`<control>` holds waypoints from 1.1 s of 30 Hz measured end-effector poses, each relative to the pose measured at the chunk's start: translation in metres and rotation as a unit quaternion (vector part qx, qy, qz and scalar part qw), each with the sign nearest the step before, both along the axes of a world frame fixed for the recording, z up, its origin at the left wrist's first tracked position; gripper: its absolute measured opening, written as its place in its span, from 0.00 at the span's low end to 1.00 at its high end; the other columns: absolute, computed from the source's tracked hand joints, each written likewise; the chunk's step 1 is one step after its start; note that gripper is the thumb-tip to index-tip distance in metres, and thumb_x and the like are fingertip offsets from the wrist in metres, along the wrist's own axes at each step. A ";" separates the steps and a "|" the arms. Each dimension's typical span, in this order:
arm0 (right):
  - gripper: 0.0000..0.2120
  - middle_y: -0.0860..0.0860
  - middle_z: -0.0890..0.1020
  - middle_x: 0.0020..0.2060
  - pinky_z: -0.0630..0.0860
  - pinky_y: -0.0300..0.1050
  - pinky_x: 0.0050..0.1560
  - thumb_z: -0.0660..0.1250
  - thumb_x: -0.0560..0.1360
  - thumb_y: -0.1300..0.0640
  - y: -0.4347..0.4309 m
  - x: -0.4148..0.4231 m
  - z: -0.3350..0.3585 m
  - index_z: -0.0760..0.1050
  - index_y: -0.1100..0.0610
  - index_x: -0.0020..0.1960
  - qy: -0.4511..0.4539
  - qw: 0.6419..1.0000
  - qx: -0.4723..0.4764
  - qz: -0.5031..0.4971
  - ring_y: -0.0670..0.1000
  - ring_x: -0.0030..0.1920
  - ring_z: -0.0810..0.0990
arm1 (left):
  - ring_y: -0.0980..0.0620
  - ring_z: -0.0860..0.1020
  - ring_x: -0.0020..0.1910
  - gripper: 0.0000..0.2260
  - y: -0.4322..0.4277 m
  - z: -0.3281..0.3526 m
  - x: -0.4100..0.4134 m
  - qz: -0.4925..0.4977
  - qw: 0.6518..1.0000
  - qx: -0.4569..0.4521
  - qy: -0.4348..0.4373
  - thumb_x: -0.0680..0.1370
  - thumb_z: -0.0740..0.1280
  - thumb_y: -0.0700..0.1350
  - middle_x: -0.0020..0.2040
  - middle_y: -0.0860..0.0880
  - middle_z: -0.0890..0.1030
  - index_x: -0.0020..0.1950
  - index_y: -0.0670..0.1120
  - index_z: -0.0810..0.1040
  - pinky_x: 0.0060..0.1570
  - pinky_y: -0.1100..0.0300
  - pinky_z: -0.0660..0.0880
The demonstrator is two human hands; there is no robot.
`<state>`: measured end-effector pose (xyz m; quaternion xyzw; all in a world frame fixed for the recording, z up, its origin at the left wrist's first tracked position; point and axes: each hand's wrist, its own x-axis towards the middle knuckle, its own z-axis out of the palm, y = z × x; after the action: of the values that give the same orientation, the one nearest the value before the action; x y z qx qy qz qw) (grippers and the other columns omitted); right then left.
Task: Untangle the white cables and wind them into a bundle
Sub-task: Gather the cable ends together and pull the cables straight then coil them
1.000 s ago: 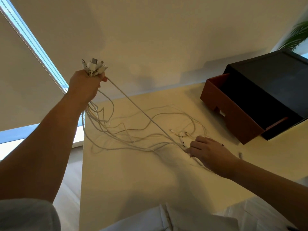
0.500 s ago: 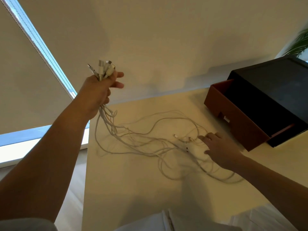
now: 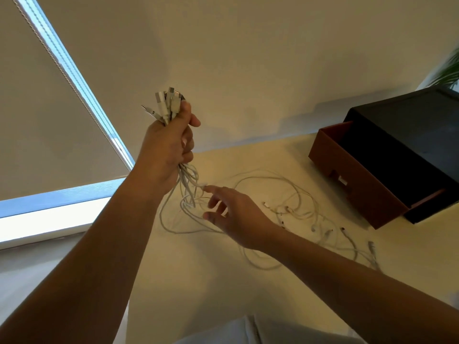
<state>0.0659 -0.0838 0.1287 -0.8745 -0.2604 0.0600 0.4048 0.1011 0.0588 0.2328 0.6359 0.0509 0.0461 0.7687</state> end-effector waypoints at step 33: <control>0.11 0.47 0.68 0.27 0.70 0.44 0.34 0.61 0.80 0.54 -0.094 0.039 0.006 0.81 0.52 0.43 0.119 0.988 0.046 -0.090 0.47 0.29 0.68 | 0.57 0.57 0.22 0.18 0.055 0.021 0.006 0.148 0.983 0.015 -0.105 0.81 0.63 0.50 0.22 0.54 0.61 0.30 0.50 0.73 0.22 0.67 0.56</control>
<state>0.1047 -0.1773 0.1345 -0.8617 -0.1333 0.1148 0.4760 0.1069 0.1138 0.2539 0.6243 0.0628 0.2267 0.7449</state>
